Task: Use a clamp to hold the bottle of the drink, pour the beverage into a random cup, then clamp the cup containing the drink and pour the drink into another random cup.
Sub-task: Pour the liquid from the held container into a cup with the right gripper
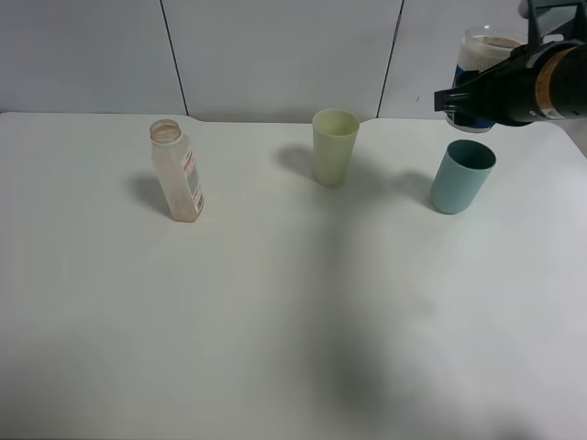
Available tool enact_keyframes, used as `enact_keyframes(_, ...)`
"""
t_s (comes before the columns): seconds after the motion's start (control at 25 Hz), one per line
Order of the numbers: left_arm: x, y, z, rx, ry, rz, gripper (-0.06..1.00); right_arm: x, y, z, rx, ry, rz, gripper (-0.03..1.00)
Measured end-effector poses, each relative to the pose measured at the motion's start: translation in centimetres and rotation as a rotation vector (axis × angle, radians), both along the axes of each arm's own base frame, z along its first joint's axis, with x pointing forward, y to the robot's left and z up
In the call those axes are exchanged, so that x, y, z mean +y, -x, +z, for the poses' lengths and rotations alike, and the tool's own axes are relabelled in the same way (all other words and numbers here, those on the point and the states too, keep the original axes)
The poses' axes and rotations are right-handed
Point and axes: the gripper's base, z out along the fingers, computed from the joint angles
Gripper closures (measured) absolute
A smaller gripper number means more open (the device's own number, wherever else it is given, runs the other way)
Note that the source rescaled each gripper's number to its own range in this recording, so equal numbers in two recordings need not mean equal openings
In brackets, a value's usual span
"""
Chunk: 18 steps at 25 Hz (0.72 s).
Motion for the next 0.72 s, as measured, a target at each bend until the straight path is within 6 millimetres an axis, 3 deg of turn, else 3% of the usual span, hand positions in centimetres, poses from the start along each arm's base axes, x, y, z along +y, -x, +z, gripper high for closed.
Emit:
enact_keyframes(0.32,0.0,0.0,0.0,0.000,0.000,0.000,-0.06,3.6,-2.4,-0.7,-0.036,0.155,0.049,0.97)
enact_keyframes(0.72,0.0,0.0,0.0,0.000,0.000,0.000,-0.06,7.9,-4.7,-1.4,-0.070,0.224,0.070,0.97)
